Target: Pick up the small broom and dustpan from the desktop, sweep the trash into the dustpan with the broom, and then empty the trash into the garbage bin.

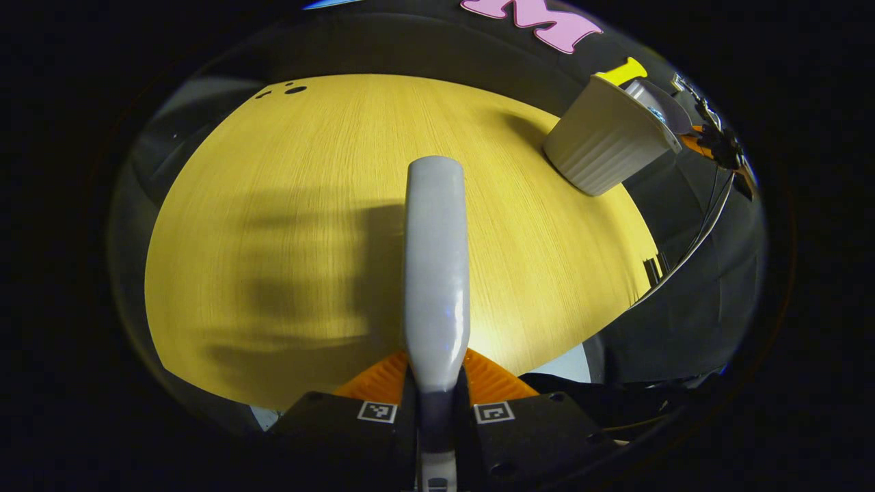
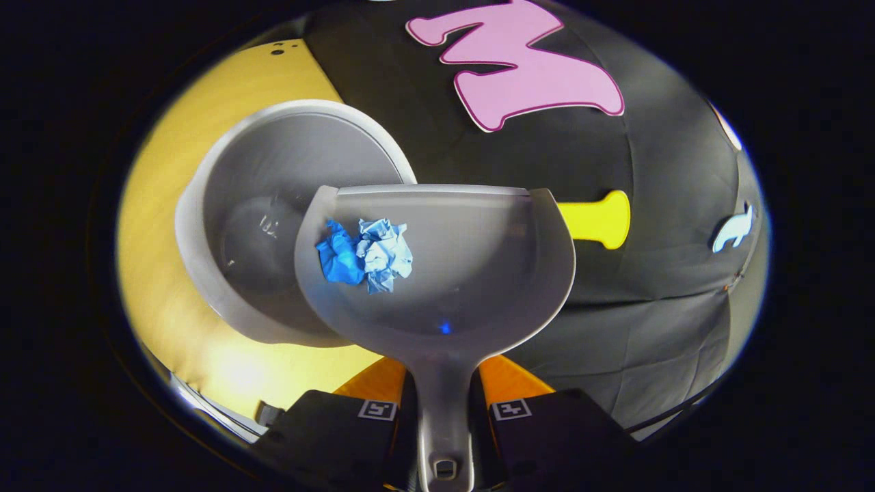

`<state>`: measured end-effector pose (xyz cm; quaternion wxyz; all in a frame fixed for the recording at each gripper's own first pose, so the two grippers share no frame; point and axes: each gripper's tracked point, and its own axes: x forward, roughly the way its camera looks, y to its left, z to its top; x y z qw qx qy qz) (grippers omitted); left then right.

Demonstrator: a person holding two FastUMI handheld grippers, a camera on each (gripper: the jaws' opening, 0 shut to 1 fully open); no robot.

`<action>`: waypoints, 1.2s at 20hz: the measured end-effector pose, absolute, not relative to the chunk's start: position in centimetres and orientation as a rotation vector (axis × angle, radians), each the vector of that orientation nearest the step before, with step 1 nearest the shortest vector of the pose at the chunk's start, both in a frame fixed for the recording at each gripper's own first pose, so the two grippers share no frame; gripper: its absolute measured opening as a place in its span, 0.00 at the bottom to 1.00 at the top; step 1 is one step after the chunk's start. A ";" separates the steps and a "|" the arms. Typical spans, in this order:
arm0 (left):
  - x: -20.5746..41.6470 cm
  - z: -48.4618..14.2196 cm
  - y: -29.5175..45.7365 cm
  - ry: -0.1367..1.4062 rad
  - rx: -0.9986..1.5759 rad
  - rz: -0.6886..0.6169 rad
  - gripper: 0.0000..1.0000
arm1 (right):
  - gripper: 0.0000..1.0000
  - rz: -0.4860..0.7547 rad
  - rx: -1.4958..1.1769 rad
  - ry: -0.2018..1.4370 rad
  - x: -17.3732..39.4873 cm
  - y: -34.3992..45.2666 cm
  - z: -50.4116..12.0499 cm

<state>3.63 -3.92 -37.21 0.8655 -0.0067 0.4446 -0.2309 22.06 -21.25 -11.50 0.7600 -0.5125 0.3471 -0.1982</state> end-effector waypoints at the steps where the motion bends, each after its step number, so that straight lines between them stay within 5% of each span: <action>1: 3.7 -37.1 -4.0 0.931 -0.014 -0.485 0.27 | 0.36 -0.434 -1.170 0.752 22.2 -21.1 -11.5; 8: 3.8 -36.6 -4.2 0.937 0.004 -0.495 0.27 | 0.35 -0.415 -1.470 0.677 21.8 -22.9 -10.3; 14: 3.8 -36.4 -4.3 0.937 0.031 -0.506 0.27 | 0.35 -0.468 -1.379 0.665 16.0 -24.0 -9.8; 18: 3.7 -36.3 -4.4 0.938 0.040 -0.513 0.27 | 0.35 -0.458 -1.397 0.666 17.4 -23.6 -10.3; 24: 4.3 -35.2 -4.0 0.889 0.043 -0.479 0.27 | 0.36 -0.503 -1.069 0.680 14.7 -23.9 -10.1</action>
